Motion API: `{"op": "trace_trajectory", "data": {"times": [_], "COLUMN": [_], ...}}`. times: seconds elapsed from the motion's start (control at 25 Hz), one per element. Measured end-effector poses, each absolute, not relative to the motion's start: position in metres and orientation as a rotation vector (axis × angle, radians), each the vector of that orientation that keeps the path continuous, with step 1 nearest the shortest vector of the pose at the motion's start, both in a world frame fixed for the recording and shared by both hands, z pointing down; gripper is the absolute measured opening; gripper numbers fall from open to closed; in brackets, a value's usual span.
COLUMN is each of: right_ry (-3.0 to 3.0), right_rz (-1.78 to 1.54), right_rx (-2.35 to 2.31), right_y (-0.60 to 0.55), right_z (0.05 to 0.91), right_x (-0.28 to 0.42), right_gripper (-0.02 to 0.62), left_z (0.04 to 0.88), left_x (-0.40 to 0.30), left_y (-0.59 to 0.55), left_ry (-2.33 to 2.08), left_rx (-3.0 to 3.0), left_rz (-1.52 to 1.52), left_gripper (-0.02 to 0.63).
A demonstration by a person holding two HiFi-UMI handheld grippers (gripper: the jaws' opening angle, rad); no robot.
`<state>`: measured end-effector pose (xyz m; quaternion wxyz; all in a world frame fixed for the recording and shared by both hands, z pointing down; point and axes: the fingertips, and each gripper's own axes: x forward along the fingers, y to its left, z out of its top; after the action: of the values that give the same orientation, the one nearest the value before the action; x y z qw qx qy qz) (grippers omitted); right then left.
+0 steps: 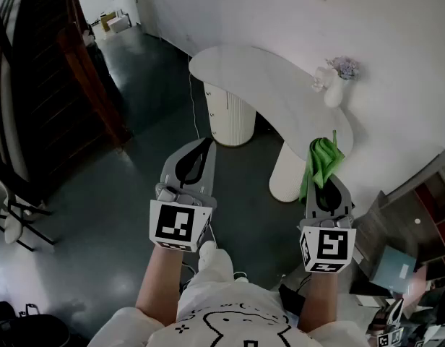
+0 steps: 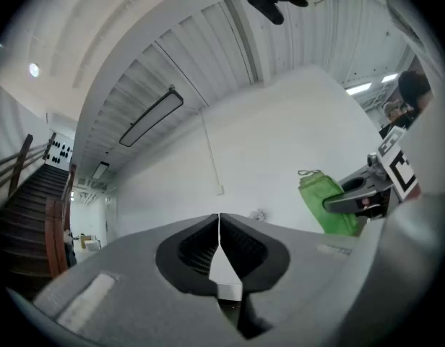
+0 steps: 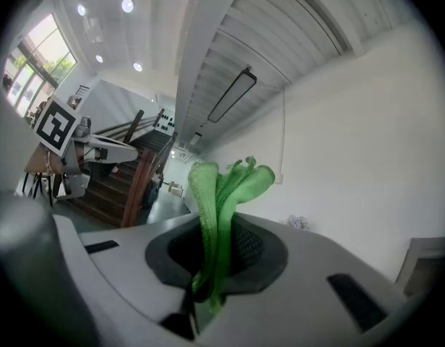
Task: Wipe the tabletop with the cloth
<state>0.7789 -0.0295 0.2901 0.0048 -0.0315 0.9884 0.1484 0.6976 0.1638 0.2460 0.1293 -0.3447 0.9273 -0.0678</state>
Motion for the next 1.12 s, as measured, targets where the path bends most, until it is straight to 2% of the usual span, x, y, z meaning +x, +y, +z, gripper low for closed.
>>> {"op": "trace_trajectory", "data": {"times": [0.2,0.48,1.12], "right_ry": [3.106,3.094,3.106], "right_rz": [0.462,0.390,0.577], "right_rx": [-0.107,-0.086,-0.017], "right_y": [-0.032,-0.022,0.019], "right_z": [0.297,0.296,0.291], "right_x": [0.759,0.691,0.449], "right_gripper": [0.043,0.043,0.043], "left_z": [0.254,0.260,0.252], "left_x": [0.674,0.602,0.357], "left_y": [0.167,0.180,0.219], "left_ry": [2.698,2.709,2.738], "left_rx": [-0.996,-0.994,-0.940], "left_rz": [-0.206,-0.197,-0.138], "left_gripper": [0.020,0.020,0.020]}}
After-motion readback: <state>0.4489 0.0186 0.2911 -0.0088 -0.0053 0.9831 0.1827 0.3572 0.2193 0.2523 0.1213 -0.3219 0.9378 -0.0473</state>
